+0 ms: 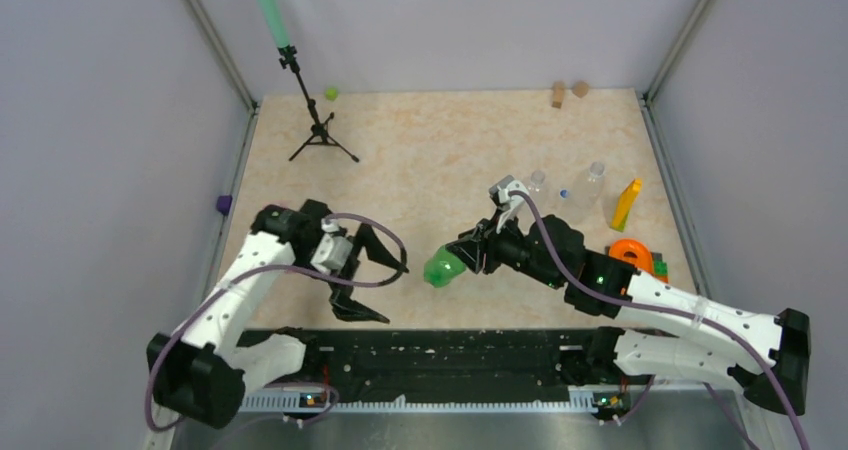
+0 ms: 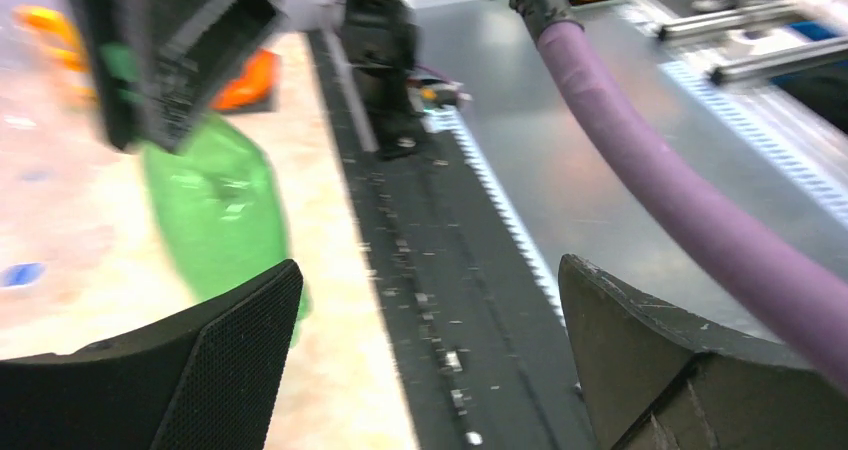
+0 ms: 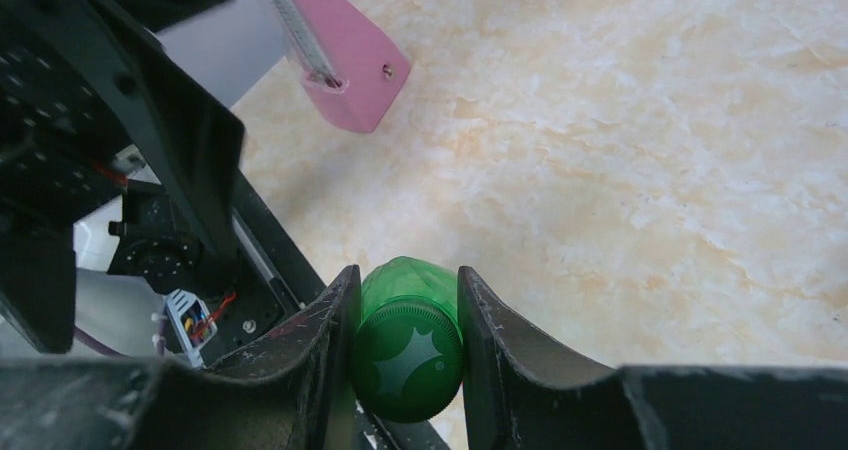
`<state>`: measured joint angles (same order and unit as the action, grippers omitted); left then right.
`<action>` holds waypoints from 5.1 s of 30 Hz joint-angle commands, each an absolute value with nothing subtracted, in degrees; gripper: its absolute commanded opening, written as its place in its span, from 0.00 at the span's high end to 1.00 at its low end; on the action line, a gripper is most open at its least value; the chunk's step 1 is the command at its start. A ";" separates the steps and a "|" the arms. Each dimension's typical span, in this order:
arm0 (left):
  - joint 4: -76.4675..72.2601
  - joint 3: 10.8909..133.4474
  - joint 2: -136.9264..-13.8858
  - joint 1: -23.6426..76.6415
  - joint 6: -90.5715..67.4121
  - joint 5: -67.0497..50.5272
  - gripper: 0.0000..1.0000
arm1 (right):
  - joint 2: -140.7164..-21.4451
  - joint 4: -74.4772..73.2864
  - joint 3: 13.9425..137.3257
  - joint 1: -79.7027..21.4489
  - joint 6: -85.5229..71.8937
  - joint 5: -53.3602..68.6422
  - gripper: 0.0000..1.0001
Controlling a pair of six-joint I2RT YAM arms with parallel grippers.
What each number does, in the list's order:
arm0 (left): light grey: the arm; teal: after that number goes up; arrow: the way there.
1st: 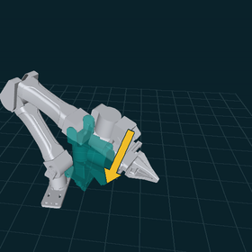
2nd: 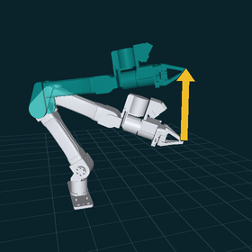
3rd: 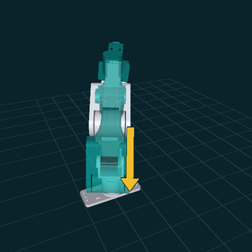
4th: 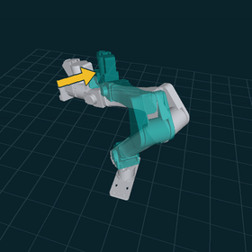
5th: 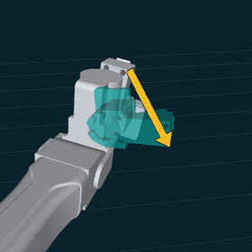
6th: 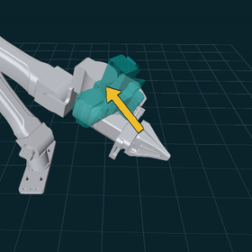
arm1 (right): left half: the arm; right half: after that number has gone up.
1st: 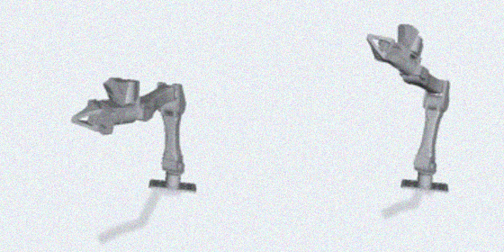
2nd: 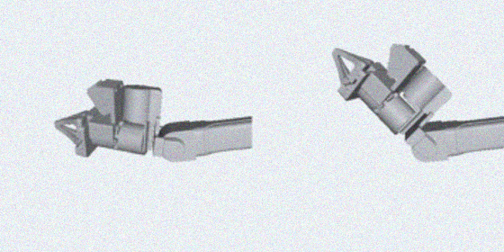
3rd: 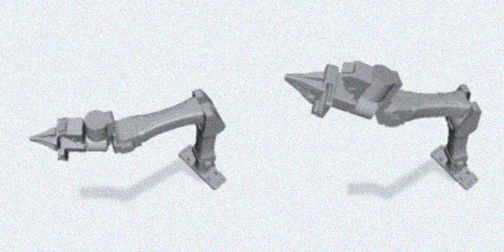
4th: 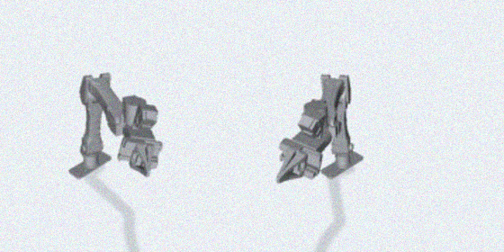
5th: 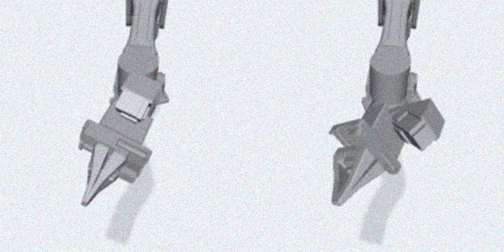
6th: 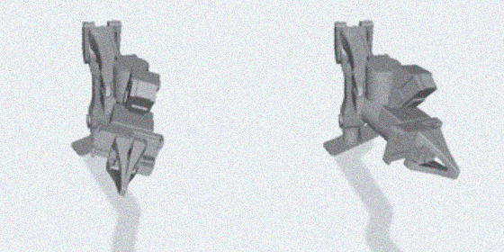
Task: Unscrew the bottle caps
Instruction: Unscrew the bottle cap from the plastic bottle.
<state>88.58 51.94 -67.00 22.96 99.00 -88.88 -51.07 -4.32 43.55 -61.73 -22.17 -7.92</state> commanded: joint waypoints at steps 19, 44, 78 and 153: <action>90.74 70.50 -40.28 -22.30 70.77 -96.32 0.02 | -54.32 1.57 45.45 -61.83 -22.73 -4.34 1.00; 10.80 65.68 -42.61 -15.92 0.73 -38.52 0.01 | -57.15 1.17 48.96 -61.79 -20.63 -4.05 1.00; -23.25 29.51 -43.03 31.44 -11.36 -57.26 0.01 | -53.45 6.09 47.83 -52.58 -27.86 7.98 1.00; -0.18 38.32 -56.27 38.68 9.74 -31.01 1.00 | -51.80 10.03 39.23 -52.37 -34.98 -1.54 0.61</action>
<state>-0.91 35.90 -58.67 38.41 6.83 -41.54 -51.79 9.54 38.76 -52.36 -34.13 -1.02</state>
